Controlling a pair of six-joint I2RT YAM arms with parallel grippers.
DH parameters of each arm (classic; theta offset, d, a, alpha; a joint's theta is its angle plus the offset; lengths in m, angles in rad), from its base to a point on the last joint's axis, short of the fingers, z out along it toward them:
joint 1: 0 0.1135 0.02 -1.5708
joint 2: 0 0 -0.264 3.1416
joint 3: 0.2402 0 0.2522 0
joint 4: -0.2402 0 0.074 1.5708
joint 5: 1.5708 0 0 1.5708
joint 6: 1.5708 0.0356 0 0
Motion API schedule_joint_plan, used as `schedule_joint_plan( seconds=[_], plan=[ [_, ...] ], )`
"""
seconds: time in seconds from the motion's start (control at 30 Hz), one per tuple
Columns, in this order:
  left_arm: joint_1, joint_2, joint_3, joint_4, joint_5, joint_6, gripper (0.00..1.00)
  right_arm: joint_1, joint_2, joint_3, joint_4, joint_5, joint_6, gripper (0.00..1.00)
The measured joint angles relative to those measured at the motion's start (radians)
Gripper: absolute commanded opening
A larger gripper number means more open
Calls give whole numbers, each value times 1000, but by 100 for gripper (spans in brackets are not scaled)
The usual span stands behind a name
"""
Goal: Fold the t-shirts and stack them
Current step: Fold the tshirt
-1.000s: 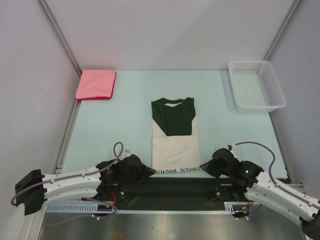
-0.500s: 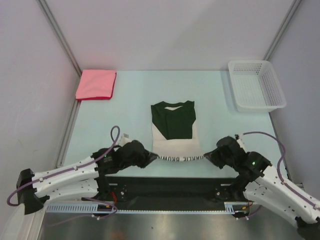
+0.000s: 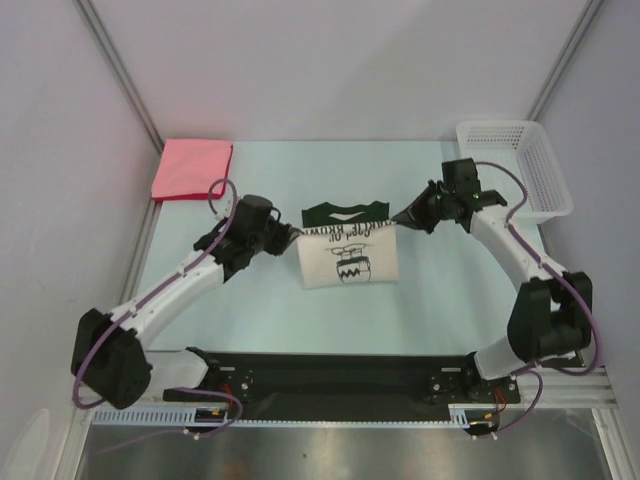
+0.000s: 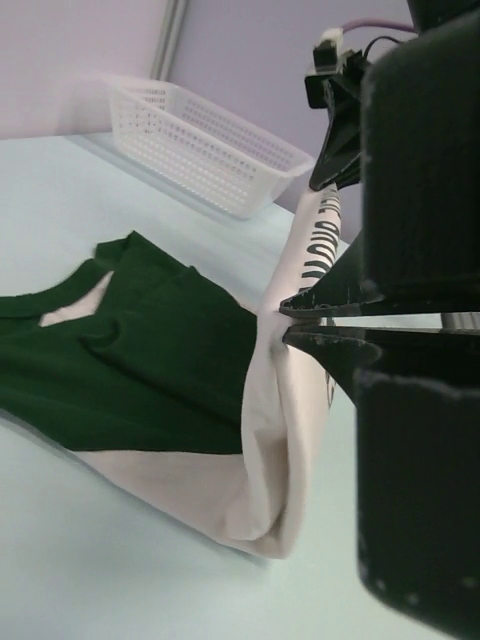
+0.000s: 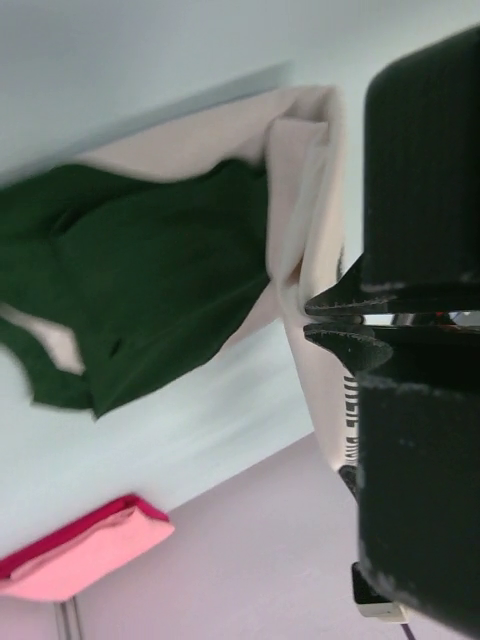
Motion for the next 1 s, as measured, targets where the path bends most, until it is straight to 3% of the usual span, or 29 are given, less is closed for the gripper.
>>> schedule_joint_plan(
  seconds=[0.23,0.4,0.63,1.0],
  plan=[
    [142,260,134,146,94,88,1,-27,296,322,25,-69,-76,0],
    [189,422,253,179,144,108,0,-57,466,457,30,-109,-93,0],
    [231,576,368,212,205,123,0,-92,650,570,35,-163,-104,0],
    [271,753,446,245,289,135,0,-103,778,650,46,-196,-107,0]
  ],
)
